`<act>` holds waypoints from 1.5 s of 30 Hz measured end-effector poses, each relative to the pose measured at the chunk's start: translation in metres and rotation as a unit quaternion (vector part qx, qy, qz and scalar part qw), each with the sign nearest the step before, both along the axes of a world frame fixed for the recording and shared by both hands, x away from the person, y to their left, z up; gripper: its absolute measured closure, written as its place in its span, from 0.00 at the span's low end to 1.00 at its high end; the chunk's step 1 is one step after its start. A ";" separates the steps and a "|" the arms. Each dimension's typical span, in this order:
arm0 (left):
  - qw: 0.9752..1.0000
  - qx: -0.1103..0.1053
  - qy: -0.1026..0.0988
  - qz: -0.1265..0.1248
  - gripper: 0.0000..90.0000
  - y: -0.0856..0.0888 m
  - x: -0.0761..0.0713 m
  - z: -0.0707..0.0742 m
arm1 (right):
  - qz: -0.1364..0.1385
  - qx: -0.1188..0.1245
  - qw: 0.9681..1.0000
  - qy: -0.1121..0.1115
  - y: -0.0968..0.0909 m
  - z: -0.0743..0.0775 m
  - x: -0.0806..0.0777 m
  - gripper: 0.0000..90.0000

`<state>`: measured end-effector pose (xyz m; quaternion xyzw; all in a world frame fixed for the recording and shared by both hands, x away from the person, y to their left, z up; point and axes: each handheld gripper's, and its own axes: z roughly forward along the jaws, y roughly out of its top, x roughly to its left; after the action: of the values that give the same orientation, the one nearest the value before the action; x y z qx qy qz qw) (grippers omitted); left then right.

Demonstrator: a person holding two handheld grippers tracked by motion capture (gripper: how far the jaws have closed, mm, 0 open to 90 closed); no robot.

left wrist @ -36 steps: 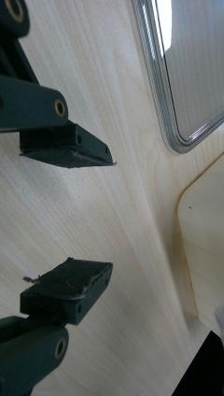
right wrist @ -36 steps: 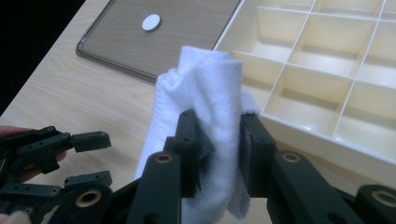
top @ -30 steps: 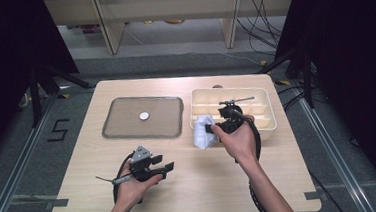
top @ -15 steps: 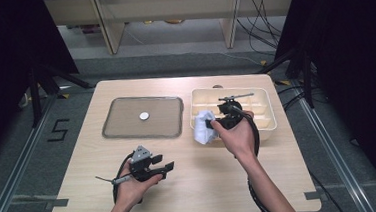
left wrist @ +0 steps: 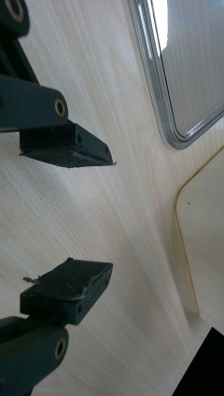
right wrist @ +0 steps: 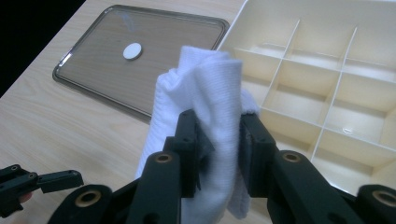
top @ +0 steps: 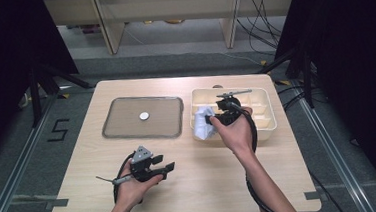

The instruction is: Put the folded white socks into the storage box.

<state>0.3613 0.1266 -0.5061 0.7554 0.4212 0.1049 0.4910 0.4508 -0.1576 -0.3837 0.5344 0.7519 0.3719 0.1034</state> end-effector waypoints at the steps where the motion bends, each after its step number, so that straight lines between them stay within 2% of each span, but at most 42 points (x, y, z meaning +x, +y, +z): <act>1: 1.000 0.003 0.002 0.001 0.46 0.000 0.000 0.000 | 0.004 0.001 1.000 -0.010 0.000 -0.002 0.001 0.80; 2: 1.000 0.002 0.002 0.001 0.46 0.000 0.000 0.000 | 0.001 -0.006 1.000 0.000 0.000 0.001 0.002 0.80; 4: 1.000 0.004 0.001 0.001 0.46 0.000 0.000 0.001 | -0.010 -0.015 1.000 -0.004 0.001 0.001 0.002 0.80; 5: 1.000 0.003 0.001 0.001 0.46 0.000 0.000 0.001 | 0.000 -0.012 1.000 -0.006 0.000 0.000 0.004 0.80; 7: 1.000 -0.002 -0.001 -0.002 0.46 0.000 0.000 0.000 | -0.014 0.001 1.000 0.003 0.002 0.001 0.005 0.80; 9: 1.000 -0.002 -0.002 -0.001 0.46 0.000 0.000 0.000 | -0.010 0.000 1.000 0.001 0.002 0.001 0.006 0.80; 10: 1.000 -0.002 -0.002 -0.002 0.46 0.000 0.000 0.000 | -0.017 -0.002 1.000 0.002 0.004 0.002 0.007 0.80; 12: 1.000 -0.003 0.002 0.000 0.46 0.000 0.000 0.000 | -0.007 -0.008 1.000 -0.006 0.003 0.001 0.009 0.80; 14: 1.000 0.001 -0.001 0.000 0.46 0.000 0.000 0.000 | -0.015 -0.007 1.000 -0.002 0.004 0.002 0.010 0.80; 16: 1.000 0.004 0.001 0.001 0.46 0.000 0.000 0.000 | -0.011 -0.013 1.000 -0.009 0.003 0.002 0.012 0.80; 17: 1.000 0.004 0.000 0.000 0.46 0.000 0.000 0.000 | -0.014 -0.010 1.000 -0.004 0.004 0.002 0.013 0.80; 18: 1.000 -0.001 0.004 0.000 0.46 0.000 0.000 -0.001 | -0.011 -0.020 1.000 -0.015 0.004 0.000 0.015 0.80; 19: 1.000 0.001 0.004 0.001 0.46 0.000 0.000 -0.001 | -0.024 -0.017 1.000 -0.005 0.007 0.001 0.015 0.80; 20: 1.000 0.001 0.004 0.002 0.46 0.000 -0.001 -0.001 | -0.021 -0.013 1.000 -0.006 0.007 0.001 0.015 0.80; 21: 1.000 0.004 0.000 -0.003 0.46 0.000 0.000 -0.001 | -0.013 -0.024 1.000 -0.012 0.006 0.000 0.017 0.80; 22: 1.000 0.004 0.000 -0.002 0.46 0.000 0.000 -0.001 | -0.019 -0.014 1.000 -0.004 0.008 0.000 0.017 0.80; 23: 1.000 0.004 -0.001 -0.004 0.46 0.000 0.000 -0.001 | -0.017 -0.024 0.999 -0.014 0.008 -0.002 0.019 0.80; 24: 1.000 0.004 0.001 -0.003 0.46 0.000 0.000 -0.001 | -0.023 -0.020 0.999 -0.008 0.009 -0.002 0.019 0.80; 25: 1.000 0.002 0.004 0.001 0.46 0.000 -0.001 -0.001 | -0.014 -0.026 0.999 -0.013 0.008 -0.003 0.021 0.80; 27: 1.000 0.001 0.004 0.001 0.46 -0.001 -0.001 -0.001 | -0.026 -0.023 0.999 -0.007 0.011 -0.003 0.022 0.80; 31: 1.000 -0.002 0.004 -0.003 0.46 0.000 0.000 -0.002 | -0.021 -0.037 0.999 -0.016 0.011 -0.004 0.027 0.80; 32: 1.000 0.001 0.002 -0.004 0.45 0.000 0.000 -0.002 | -0.024 -0.029 0.999 -0.011 0.013 -0.003 0.028 0.80; 33: 1.000 0.000 0.001 -0.005 0.45 0.000 0.000 -0.002 | -0.024 -0.041 0.999 -0.018 0.013 -0.004 0.030 0.80; 35: 1.000 0.002 -0.001 -0.004 0.45 0.000 0.000 -0.003 | -0.032 -0.048 0.998 -0.007 0.016 -0.005 0.031 0.80; 36: 1.000 0.002 0.001 -0.004 0.45 0.000 0.000 -0.003 | -0.026 -0.053 0.998 -0.011 0.015 -0.006 0.032 0.80; 37: 1.000 0.002 0.001 -0.004 0.45 0.000 0.000 -0.003 | -0.022 -0.050 0.998 -0.009 0.016 -0.006 0.033 0.80; 38: 1.000 0.002 0.000 -0.004 0.45 -0.001 0.000 -0.003 | -0.023 -0.058 0.998 -0.006 0.016 -0.007 0.034 0.80; 40: 1.000 0.004 0.001 -0.005 0.45 -0.001 0.000 -0.003 | -0.025 -0.051 0.998 -0.002 0.019 -0.009 0.035 0.80; 41: 1.000 0.004 0.001 -0.005 0.45 -0.001 0.000 -0.003 | -0.020 -0.062 0.998 -0.005 0.019 -0.011 0.036 0.80; 44: 1.000 0.004 0.001 -0.004 0.45 0.000 0.000 -0.003 | -0.028 -0.064 0.997 0.007 0.024 -0.013 0.038 0.80; 45: 1.000 0.004 0.001 -0.004 0.45 0.000 0.000 -0.003 | -0.025 -0.072 0.997 0.002 0.025 -0.015 0.039 0.80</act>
<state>0.3610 0.1262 -0.5088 0.7588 0.4183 0.1038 0.4883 0.4900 -0.1330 -0.3983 0.5448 0.7633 0.3136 0.1493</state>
